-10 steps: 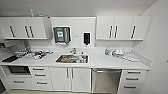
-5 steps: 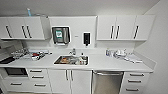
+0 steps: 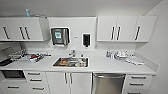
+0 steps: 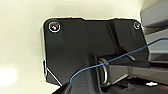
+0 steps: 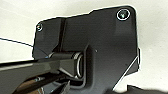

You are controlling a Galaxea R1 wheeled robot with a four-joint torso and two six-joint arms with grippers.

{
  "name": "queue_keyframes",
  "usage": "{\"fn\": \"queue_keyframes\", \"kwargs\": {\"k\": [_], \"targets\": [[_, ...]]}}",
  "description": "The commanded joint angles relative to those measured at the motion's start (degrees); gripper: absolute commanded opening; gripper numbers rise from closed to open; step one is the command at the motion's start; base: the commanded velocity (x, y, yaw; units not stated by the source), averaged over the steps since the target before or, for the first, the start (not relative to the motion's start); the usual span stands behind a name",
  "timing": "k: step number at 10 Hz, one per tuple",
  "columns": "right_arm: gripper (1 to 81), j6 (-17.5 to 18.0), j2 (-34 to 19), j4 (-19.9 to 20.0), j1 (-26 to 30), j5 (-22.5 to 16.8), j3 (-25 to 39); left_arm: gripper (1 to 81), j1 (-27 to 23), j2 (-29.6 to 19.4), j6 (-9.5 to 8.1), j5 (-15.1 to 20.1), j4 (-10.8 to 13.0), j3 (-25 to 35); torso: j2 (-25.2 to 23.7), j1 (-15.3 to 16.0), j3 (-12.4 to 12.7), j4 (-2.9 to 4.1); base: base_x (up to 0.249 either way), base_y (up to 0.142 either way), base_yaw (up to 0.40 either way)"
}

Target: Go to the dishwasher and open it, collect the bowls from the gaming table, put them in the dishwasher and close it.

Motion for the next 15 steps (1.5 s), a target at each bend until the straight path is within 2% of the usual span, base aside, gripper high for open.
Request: {"fn": "queue_keyframes", "kwargs": {"k": [1, 11, 15], "targets": [[81.1, -0.13, -0.96, -0.26, 3.87, -3.09, 0.26, 81.1, -4.12, -0.97, 0.39, 2.93, 0.39, 0.22, 0.02, 0.1, 0.0, 0.0, 0.129, 0.0, 0.0], [81.1, -0.13, -0.61, -0.35, 4.22, -3.09, 0.0, 81.1, -4.12, -1.24, 0.3, 2.93, 0.39, 0.22, 0.02, 0.1, 0.0, 0.0, 0.115, 0.0, 0.0], [81.1, -0.13, -0.61, -0.35, 4.31, -3.09, -0.18, 81.1, -4.12, -1.41, 0.21, 3.02, 0.3, 0.22, 0.02, 0.1, 0.0, 0.0, 0.105, -0.063, 0.0]]}}
